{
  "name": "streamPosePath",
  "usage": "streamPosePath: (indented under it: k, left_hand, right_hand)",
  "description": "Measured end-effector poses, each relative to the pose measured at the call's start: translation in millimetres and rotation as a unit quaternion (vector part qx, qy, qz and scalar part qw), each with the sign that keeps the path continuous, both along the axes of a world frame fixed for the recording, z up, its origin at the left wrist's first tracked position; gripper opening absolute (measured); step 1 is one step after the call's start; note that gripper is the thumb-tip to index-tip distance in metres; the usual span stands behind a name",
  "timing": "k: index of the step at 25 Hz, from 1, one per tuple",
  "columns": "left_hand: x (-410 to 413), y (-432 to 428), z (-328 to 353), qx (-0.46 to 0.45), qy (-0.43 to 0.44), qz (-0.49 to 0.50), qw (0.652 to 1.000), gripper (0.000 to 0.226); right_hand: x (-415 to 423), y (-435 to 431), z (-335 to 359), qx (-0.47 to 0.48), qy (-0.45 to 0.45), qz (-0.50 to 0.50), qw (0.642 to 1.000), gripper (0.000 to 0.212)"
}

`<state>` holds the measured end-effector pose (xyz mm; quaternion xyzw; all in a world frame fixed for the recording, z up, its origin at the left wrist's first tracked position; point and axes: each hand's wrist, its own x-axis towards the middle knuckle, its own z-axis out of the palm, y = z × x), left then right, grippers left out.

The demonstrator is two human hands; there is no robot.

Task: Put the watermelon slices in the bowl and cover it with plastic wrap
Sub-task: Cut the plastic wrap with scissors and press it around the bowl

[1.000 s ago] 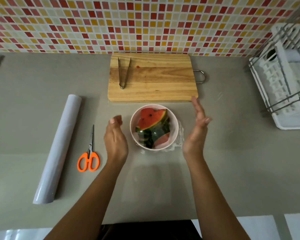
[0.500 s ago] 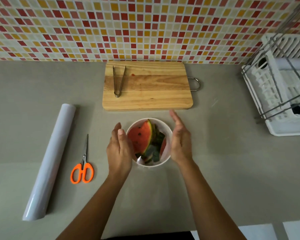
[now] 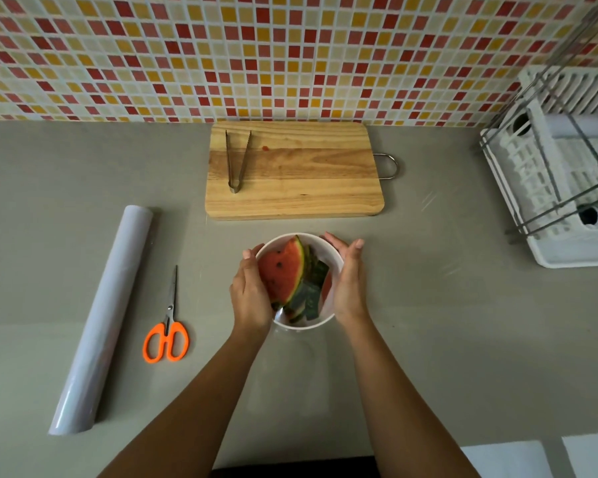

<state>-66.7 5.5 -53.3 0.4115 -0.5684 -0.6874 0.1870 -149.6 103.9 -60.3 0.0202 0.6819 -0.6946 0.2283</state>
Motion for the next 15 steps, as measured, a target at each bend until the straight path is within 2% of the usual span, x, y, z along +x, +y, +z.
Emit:
streamPosePath:
  k: [4,9,12,15]
  left_hand:
    - [0,1,0,0.001,-0.027,0.019,0.999,0.053]
    - [10,8,-4,0.037,-0.067,0.064,0.995,0.062]
    - [13,9,-5,0.059,-0.039,0.090,0.993,0.062]
    - [12,8,-3,0.084,-0.008,0.097,0.992,0.057]
  right_hand:
    - [-4,-5,8,0.008,-0.126,-0.054,0.991,0.098]
    - [-7,-3,18,-0.023,-0.283,-0.073,0.956,0.098]
    - [-12,-13,27,0.037,-0.333,-0.051,0.941,0.113]
    - [-14,-14,29,0.085,-0.362,-0.049,0.927,0.115]
